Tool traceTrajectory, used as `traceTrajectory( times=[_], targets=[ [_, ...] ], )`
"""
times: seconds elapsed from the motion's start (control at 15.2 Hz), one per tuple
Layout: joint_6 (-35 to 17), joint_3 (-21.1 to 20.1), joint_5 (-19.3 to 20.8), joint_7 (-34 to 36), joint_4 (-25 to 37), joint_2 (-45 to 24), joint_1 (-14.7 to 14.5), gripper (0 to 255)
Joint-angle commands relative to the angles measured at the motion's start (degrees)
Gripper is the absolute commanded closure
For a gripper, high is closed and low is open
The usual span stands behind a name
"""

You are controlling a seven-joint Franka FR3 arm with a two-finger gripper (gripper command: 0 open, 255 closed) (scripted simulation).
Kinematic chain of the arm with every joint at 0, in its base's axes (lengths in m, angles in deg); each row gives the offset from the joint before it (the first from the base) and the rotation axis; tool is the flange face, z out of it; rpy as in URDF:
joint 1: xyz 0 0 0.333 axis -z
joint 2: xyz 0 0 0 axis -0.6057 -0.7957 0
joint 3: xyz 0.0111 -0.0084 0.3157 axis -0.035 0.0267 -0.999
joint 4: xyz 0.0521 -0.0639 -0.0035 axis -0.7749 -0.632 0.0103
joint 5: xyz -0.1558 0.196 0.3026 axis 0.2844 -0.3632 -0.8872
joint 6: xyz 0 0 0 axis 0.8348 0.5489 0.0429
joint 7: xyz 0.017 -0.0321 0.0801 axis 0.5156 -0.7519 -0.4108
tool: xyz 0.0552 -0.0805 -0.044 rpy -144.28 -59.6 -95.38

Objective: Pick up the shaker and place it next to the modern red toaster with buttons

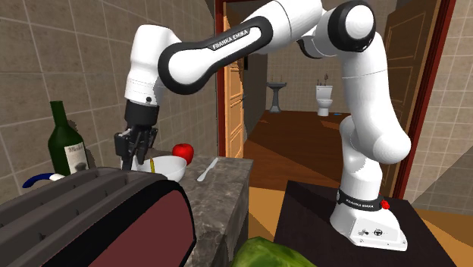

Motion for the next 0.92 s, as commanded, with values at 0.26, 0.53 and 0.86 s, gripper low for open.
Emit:
traceTrajectory(
  times=[0.26, 0.53, 0.86],
  targets=[
    [-4.20, 0.18, 0.44, 0.17, -2.79, -1.40, -0.08, 255],
    [-6.89, 0.34, 0.86, 0.39, -4.23, -2.68, -0.20, 255],
    [-10.17, 0.61, 1.46, 0.71, -5.73, -4.51, -0.40, 255]
  ],
)
